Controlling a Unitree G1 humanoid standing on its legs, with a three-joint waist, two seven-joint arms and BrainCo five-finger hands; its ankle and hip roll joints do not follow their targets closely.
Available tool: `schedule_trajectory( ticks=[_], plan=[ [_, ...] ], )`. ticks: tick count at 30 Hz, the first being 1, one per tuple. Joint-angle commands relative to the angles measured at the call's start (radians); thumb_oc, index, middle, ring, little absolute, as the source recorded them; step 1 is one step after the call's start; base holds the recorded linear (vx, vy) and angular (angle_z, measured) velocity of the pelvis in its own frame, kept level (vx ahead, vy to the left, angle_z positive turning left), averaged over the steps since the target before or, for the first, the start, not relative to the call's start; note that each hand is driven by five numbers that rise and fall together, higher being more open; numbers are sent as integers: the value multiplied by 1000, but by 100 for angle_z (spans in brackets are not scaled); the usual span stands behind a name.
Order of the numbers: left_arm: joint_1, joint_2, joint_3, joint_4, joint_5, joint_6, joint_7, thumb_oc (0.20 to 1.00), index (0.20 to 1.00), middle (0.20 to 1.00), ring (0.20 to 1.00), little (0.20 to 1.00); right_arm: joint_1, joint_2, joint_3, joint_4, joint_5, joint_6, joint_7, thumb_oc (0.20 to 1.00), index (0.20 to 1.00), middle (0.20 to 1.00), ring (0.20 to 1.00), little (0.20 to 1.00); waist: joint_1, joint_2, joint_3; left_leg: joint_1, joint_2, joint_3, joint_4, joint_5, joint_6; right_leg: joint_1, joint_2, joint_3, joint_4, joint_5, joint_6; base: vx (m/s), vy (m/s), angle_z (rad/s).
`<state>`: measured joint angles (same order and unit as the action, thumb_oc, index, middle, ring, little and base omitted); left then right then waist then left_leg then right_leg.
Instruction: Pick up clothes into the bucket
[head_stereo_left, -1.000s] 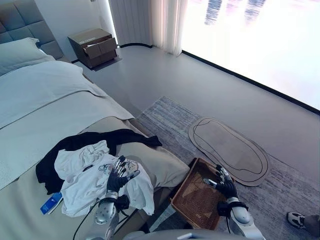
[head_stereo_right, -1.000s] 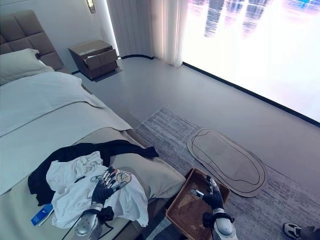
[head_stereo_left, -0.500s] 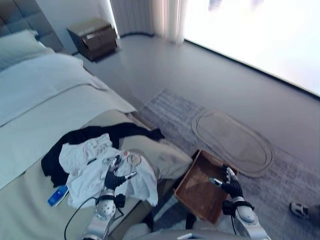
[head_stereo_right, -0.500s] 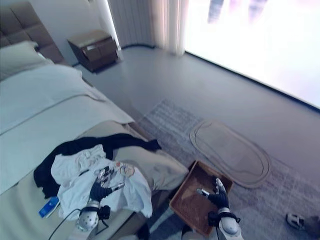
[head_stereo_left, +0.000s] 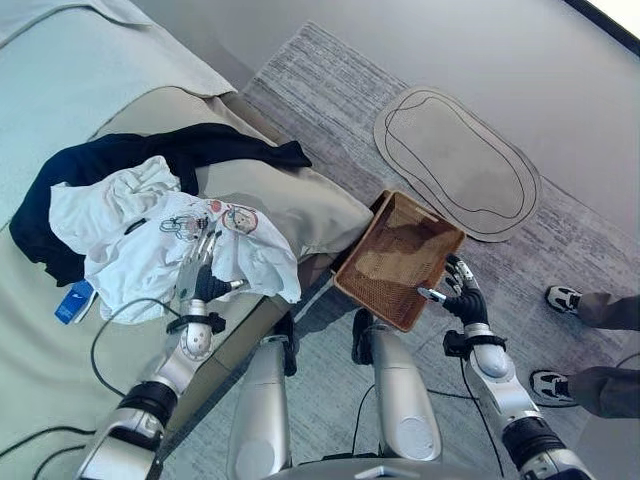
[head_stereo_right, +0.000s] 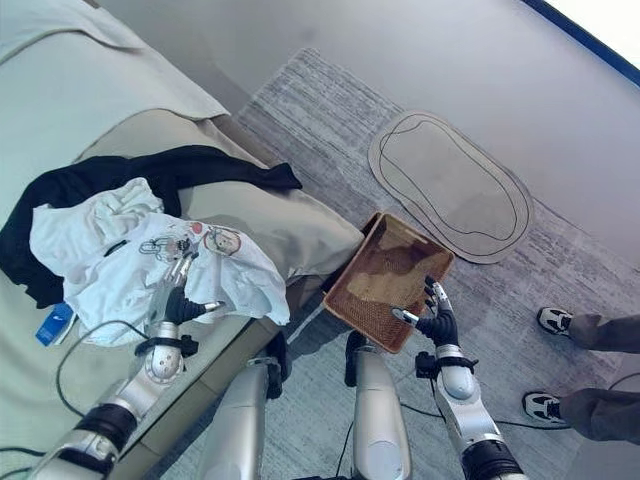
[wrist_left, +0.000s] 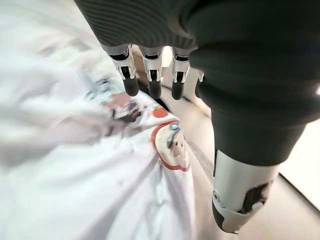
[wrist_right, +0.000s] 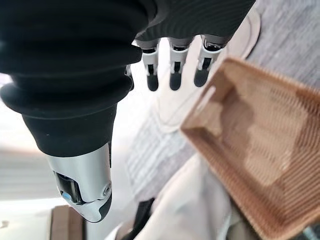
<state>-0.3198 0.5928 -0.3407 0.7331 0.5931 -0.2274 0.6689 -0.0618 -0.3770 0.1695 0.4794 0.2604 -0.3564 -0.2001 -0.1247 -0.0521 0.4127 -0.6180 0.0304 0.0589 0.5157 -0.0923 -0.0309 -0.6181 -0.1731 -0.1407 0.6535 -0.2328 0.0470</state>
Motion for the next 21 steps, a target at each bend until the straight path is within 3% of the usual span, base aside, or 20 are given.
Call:
schedule_trajectory(
  ticks=[1, 10, 21],
  plan=[
    [-5, 31, -24, 58, 140, 71, 75, 1000, 1000, 1000, 1000, 1000, 49, -22, 0, -84, 8, -79, 7, 1000, 1000, 1000, 1000, 1000, -16, -12, -90, -40, 52, -63, 58, -39, -5, 16, -72, 62, -165, 166, 100, 0, 0, 0],
    [-137, 59, -108, 248, 237, 165, 63, 1000, 1000, 1000, 1000, 1000, 33, -49, 0, -105, 29, -85, 38, 1000, 1000, 1000, 1000, 1000, -58, -2, -107, -135, 53, -61, 77, -34, -1, -88, -62, 88, -154, 177, 101, -1, 8, -1],
    [-253, 78, -180, 259, 270, 175, 25, 1000, 1000, 1000, 1000, 1000, -4, -54, 2, -105, 24, -87, 21, 1000, 1000, 1000, 1000, 1000, -80, 6, -106, -182, 47, -58, 70, -24, 3, -135, -60, 101, -166, 194, 105, 3, 9, -3]
  ],
)
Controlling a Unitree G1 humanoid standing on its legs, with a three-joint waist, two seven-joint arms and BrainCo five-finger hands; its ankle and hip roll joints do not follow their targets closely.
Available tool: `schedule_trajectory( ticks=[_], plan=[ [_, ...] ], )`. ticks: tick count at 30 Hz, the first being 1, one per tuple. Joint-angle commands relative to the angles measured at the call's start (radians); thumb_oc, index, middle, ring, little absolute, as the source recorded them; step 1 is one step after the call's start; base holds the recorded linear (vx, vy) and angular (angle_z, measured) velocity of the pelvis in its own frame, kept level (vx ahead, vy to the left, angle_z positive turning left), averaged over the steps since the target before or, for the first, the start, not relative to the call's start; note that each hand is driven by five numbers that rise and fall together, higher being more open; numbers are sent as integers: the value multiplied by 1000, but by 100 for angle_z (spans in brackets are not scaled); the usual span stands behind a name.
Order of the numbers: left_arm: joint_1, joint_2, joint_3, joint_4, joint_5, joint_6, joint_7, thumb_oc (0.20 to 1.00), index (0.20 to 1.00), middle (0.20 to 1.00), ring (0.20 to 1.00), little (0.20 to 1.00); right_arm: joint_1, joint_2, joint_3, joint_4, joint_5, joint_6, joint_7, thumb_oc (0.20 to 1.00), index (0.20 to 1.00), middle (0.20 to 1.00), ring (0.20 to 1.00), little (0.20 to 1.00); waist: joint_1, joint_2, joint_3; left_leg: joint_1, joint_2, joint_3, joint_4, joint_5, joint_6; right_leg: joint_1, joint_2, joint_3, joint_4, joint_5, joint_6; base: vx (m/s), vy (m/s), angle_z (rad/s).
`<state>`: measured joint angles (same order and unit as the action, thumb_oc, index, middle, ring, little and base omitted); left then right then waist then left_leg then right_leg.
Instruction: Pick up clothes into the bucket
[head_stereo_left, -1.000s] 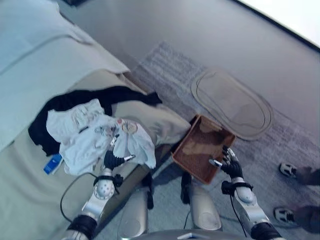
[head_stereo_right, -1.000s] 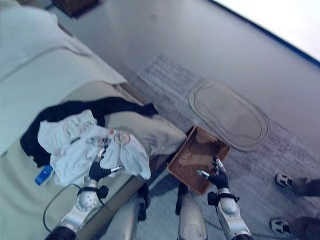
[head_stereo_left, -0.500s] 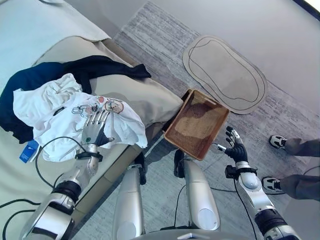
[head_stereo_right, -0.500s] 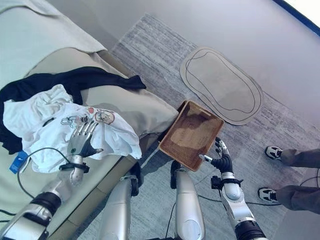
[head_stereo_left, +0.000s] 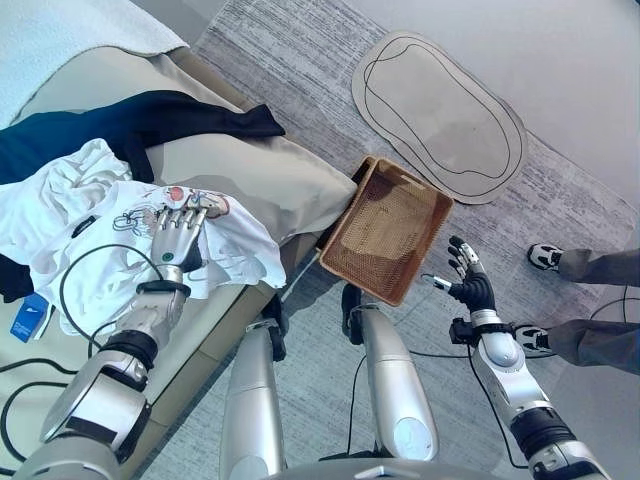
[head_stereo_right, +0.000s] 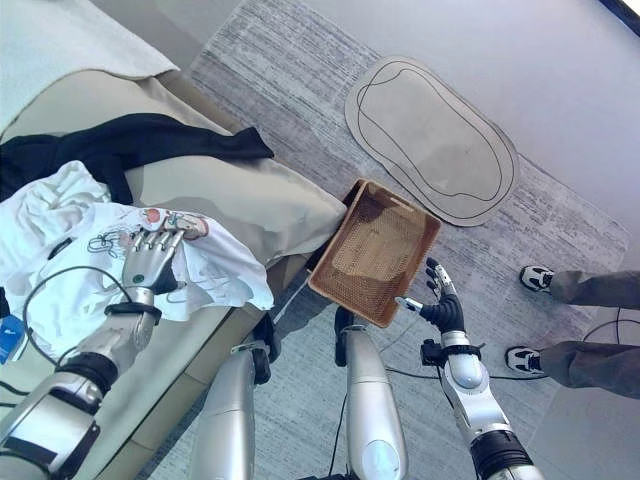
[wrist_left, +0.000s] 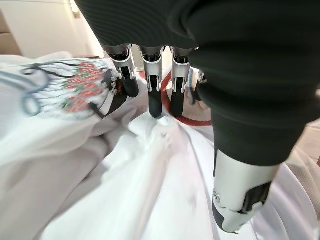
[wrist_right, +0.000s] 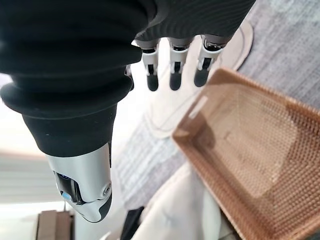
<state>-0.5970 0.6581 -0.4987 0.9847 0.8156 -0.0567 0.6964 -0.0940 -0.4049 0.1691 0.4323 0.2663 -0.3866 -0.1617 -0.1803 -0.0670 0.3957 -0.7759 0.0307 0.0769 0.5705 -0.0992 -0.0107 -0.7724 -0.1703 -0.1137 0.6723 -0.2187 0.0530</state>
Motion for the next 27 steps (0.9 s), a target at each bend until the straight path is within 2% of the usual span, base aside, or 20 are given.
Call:
schedule_trajectory(
  ticks=[1, 6, 7, 8, 15, 22, 27],
  plan=[
    [22, 3, -33, 23, 51, 7, -17, 1000, 1000, 1000, 1000, 1000, 26, -25, 3, -58, 16, -54, -17, 1000, 1000, 1000, 1000, 1000, -26, 21, -92, -27, 46, -75, 17, -18, -18, 15, -63, 76, -185, 180, 100, 0, 0, 0],
    [34, -42, -54, 75, 72, 13, -88, 1000, 1000, 1000, 1000, 1000, 18, -20, 3, -50, 3, -39, -13, 1000, 1000, 1000, 1000, 1000, -30, 23, -101, -38, 45, -74, 20, -23, -16, 2, -59, 84, -183, 180, 98, 0, 0, 0],
    [57, -69, -53, 104, 68, 9, -125, 435, 435, 435, 435, 435, 19, -17, 3, -46, -1, -34, -11, 1000, 1000, 1000, 1000, 1000, -32, 23, -107, -39, 44, -72, 20, -26, -16, -1, -58, 87, -186, 179, 97, 0, 0, 0],
    [67, -80, -51, 118, 66, 8, -142, 200, 200, 200, 200, 200, 20, -18, 1, -46, -2, -31, -6, 1000, 1000, 1000, 1000, 1000, -33, 24, -109, -40, 45, -70, 19, -26, -16, -2, -58, 88, -186, 180, 97, 9, 20, -3],
    [111, -83, -48, 139, 56, -18, -210, 200, 200, 200, 200, 200, 32, -22, -16, -48, -3, -19, 15, 1000, 1000, 1000, 1000, 1000, -37, 27, -125, -52, 46, -71, 18, -24, -17, -14, -54, 93, -191, 183, 97, 1, 4, -1],
    [127, -62, -37, 164, 36, -32, -235, 200, 200, 200, 200, 200, 23, -20, -15, -37, -2, -13, 29, 1000, 1000, 1000, 1000, 1000, -33, 27, -137, -49, 46, -76, 8, -15, -20, -7, -54, 87, -193, 186, 97, 0, 0, 0],
    [128, -74, -29, 167, 12, -45, -222, 200, 200, 200, 200, 200, 13, -11, 3, -25, -9, -10, 25, 1000, 1000, 1000, 1000, 1000, -26, 25, -138, 6, 44, -77, -29, -4, -22, 44, -60, 75, -218, 194, 102, 8, -1, 1]
  ],
)
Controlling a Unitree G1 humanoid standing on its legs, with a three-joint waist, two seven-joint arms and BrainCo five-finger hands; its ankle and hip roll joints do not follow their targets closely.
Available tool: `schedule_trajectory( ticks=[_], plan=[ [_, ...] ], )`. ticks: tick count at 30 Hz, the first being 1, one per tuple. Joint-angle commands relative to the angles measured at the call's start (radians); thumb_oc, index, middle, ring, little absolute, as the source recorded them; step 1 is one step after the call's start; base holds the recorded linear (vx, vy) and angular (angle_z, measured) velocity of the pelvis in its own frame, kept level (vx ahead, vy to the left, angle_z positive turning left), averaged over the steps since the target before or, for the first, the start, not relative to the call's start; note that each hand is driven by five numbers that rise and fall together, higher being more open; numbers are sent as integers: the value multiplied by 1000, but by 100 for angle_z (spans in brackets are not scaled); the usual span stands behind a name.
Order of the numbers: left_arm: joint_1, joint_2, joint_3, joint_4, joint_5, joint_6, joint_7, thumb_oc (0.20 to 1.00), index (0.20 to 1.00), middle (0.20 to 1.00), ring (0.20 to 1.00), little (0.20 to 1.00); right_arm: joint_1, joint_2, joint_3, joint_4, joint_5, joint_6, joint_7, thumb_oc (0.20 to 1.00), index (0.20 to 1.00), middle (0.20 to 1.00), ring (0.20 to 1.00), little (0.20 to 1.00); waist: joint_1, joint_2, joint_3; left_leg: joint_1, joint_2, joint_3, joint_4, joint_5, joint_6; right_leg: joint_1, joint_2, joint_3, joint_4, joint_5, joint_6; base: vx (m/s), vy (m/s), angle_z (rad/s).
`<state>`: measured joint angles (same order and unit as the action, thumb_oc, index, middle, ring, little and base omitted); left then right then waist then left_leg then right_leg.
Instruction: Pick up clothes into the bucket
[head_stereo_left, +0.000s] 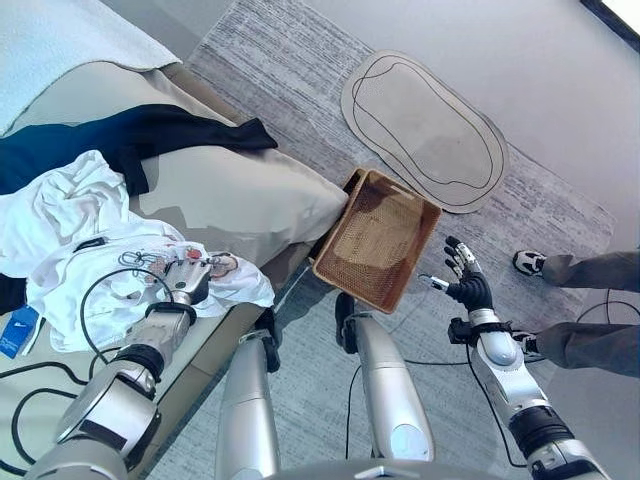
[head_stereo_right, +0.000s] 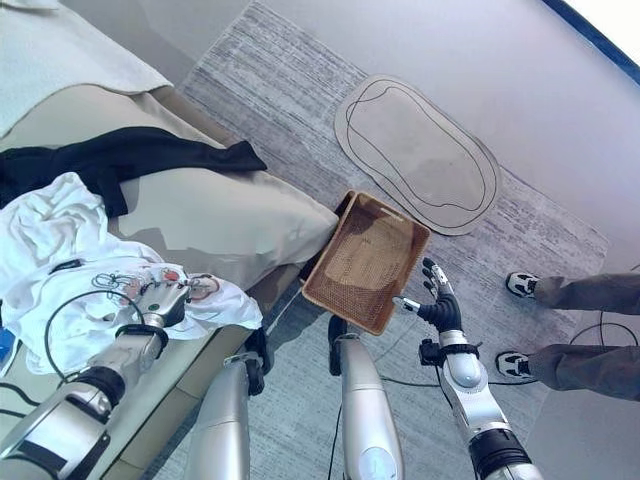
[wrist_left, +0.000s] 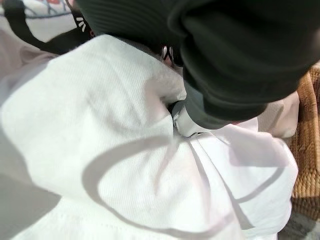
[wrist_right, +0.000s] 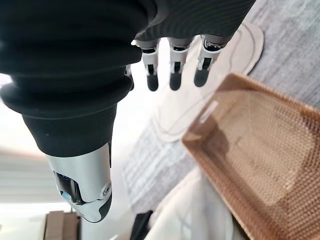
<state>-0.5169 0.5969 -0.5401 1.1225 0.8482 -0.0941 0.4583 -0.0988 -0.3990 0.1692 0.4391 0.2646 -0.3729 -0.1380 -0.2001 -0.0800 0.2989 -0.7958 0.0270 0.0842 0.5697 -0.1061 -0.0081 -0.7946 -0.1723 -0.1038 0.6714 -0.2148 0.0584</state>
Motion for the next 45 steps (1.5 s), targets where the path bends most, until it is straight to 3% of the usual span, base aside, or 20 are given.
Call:
schedule_trajectory(
  ticks=[1, 8, 10, 11, 12, 15, 16, 21, 25, 33, 45],
  plan=[
    [51, -27, 22, 26, -42, -17, 37, 200, 200, 200, 200, 200, 16, -12, 14, -25, -14, -21, 0, 1000, 1000, 1000, 1000, 1000, -1, 37, -46, 68, 46, -83, -62, 10, -27, 104, -61, 59, -241, 198, 100, 43, -7, 4],
    [92, -52, 74, -58, -105, -41, 121, 200, 200, 200, 200, 200, 13, 5, 24, 7, -37, -24, -29, 1000, 1000, 1000, 1000, 1000, 30, 30, -55, 271, 33, -87, -217, 52, -33, 304, -79, 27, -362, 229, 114, 67, -13, 7],
    [162, -10, 136, -248, -134, -71, 130, 200, 200, 200, 200, 200, 23, 7, 13, 12, -43, -20, -33, 1000, 1000, 1000, 1000, 1000, 57, 35, -54, 357, 30, -94, -276, 63, -35, 395, -85, 7, -407, 230, 119, 96, -25, 6],
    [165, -8, 138, -252, -134, -70, 128, 200, 200, 200, 200, 200, 22, 7, 14, 12, -43, -20, -33, 1000, 1000, 1000, 1000, 1000, 54, 33, -55, 358, 28, -95, -282, 69, -34, 396, -87, 6, -412, 235, 119, 86, -27, 21],
    [234, 23, 215, -436, -167, -110, 105, 200, 200, 200, 200, 200, 31, 14, 0, 15, -54, -9, -34, 1000, 1000, 1000, 1000, 1000, 78, 39, -60, 423, 28, -101, -325, 72, -36, 466, -89, -12, -451, 235, 123, 71, -26, 27],
    [313, 56, 308, -611, -173, -135, 83, 200, 200, 200, 200, 200, 34, 17, -5, 13, -73, -2, -23, 1000, 1000, 1000, 1000, 1000, 91, 40, -67, 475, 28, -106, -369, 83, -37, 525, -89, -31, -490, 240, 124, 70, -30, 16],
    [396, 80, 421, -787, -199, -167, 36, 200, 200, 200, 200, 200, 38, 28, -13, 7, -79, 9, -1, 1000, 1000, 1000, 1000, 1000, 107, 41, -82, 516, 26, -110, -404, 86, -37, 572, -84, -42, -527, 244, 124, 55, -16, 14],
    [487, 64, 576, -1013, -300, -244, -32, 200, 200, 200, 200, 200, -10, 31, 54, -25, -132, 28, 65, 1000, 1000, 1000, 1000, 1000, 137, 39, -126, 600, 32, -95, -466, 93, -40, 663, -68, -63, -607, 264, 125, 54, -28, 10],
    [499, 52, 627, -1151, -440, -298, -105, 200, 200, 200, 200, 200, -78, 39, 139, -48, -144, 38, 119, 1000, 1000, 1000, 1000, 1000, 160, 41, -157, 652, 34, -86, -503, 100, -43, 712, -61, -70, -644, 272, 123, 30, -26, 0],
    [401, 4, 579, -1289, -774, -347, -189, 200, 200, 200, 200, 200, -201, 94, 288, -79, -156, 72, 177, 1000, 1000, 1000, 1000, 1000, 174, 45, -204, 737, 36, -73, -542, 99, -43, 786, -54, -80, -666, 265, 121, 48, -26, -2],
    [169, -45, 389, -1356, -823, -317, -228, 200, 200, 200, 200, 200, -316, 168, 393, -36, -272, 107, 143, 1000, 1000, 1000, 1000, 1000, 173, 47, -245, 773, 34, -74, -563, 104, -40, 827, -55, -95, -690, 273, 125, 19, -6, 0]
  ],
)
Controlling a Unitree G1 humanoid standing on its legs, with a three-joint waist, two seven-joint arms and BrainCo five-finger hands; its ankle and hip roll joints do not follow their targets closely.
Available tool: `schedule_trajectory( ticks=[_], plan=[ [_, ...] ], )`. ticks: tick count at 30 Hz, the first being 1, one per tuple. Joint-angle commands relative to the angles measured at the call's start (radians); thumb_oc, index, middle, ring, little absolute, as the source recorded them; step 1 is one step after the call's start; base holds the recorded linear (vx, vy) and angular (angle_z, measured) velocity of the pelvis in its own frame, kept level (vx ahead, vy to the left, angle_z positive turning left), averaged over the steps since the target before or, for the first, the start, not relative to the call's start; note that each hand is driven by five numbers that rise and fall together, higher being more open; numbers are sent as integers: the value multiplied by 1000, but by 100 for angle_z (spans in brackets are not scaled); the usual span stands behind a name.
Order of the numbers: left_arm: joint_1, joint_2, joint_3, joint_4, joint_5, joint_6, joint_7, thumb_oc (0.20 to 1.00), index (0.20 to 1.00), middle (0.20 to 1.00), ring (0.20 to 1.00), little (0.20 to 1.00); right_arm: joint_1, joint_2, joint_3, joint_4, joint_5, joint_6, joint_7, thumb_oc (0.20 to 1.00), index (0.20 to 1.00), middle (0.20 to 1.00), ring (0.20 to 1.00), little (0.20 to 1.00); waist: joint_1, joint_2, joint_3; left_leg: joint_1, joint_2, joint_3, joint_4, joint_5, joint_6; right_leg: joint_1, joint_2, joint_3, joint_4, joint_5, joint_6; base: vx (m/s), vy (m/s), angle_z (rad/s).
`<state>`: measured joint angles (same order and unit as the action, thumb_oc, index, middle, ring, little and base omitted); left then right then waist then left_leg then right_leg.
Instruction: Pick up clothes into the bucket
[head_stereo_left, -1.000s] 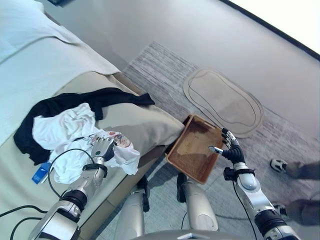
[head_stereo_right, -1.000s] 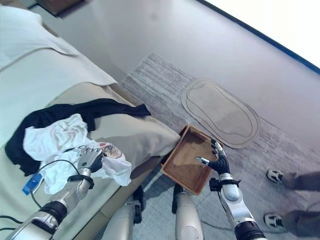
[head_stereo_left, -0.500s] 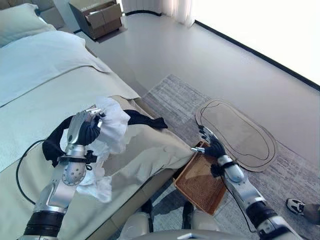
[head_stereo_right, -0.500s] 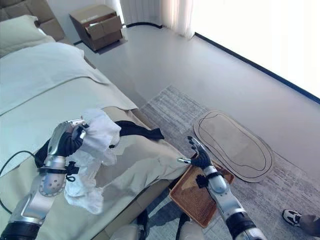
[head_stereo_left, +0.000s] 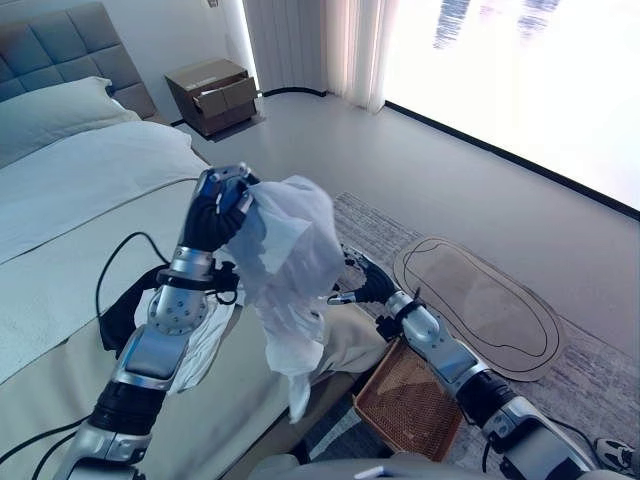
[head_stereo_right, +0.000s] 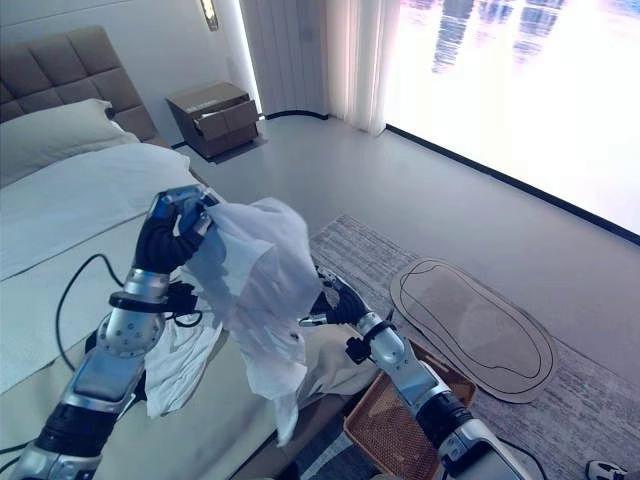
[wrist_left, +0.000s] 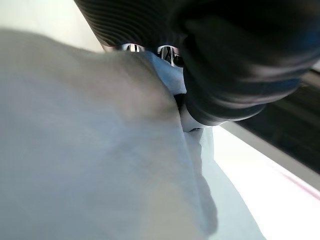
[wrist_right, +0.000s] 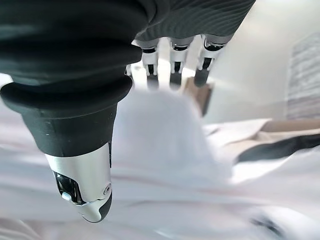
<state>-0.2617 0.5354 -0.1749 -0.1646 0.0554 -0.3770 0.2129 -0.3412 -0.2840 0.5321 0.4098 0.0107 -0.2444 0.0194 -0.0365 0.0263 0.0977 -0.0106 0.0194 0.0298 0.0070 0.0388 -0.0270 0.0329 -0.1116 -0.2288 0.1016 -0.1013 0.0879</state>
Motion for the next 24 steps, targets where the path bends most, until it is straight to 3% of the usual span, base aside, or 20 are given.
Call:
schedule_trajectory(
  ticks=[1, 14, 15, 16, 24],
  plan=[
    [-178, 2, -32, -77, -12, -21, 7, 200, 200, 200, 200, 200, -78, 69, 53, 14, -13, -7, -3, 1000, 1000, 1000, 1000, 1000, 8, -57, -53, -8, 40, -24, -2, -40, -21, 6, -115, 28, -123, 159, 96, 0, 0, 0],
    [-444, -92, -161, -30, -31, 4, 13, 200, 200, 200, 200, 200, -91, 112, 120, 6, 203, 31, 104, 1000, 1000, 1000, 1000, 1000, 7, -54, -72, -6, 37, -39, -3, -34, -22, 18, -114, 12, -125, 157, 95, 6, -2, 3],
    [-465, -108, -175, -23, -35, 6, 10, 200, 200, 200, 200, 200, -89, 113, 135, -10, 230, 31, 128, 382, 382, 382, 382, 382, 7, -55, -76, -5, 37, -41, -5, -33, -23, 20, -114, 7, -125, 156, 95, 0, 0, 0],
    [-472, -114, -180, -19, -44, 4, 9, 200, 200, 200, 200, 200, -88, 115, 141, -8, 247, 33, 134, 200, 200, 200, 200, 200, 7, -54, -77, -5, 37, -42, -6, -33, -23, 21, -114, 6, -126, 157, 95, 2, 1, 6],
    [-482, -118, -176, -12, -62, 2, 12, 200, 200, 200, 200, 200, -53, 109, 122, -12, 312, 24, 132, 200, 200, 200, 200, 200, 8, -55, -86, -5, 36, -43, -12, -29, -24, 23, -114, 2, -134, 161, 98, -4, 0, 3]
  ],
)
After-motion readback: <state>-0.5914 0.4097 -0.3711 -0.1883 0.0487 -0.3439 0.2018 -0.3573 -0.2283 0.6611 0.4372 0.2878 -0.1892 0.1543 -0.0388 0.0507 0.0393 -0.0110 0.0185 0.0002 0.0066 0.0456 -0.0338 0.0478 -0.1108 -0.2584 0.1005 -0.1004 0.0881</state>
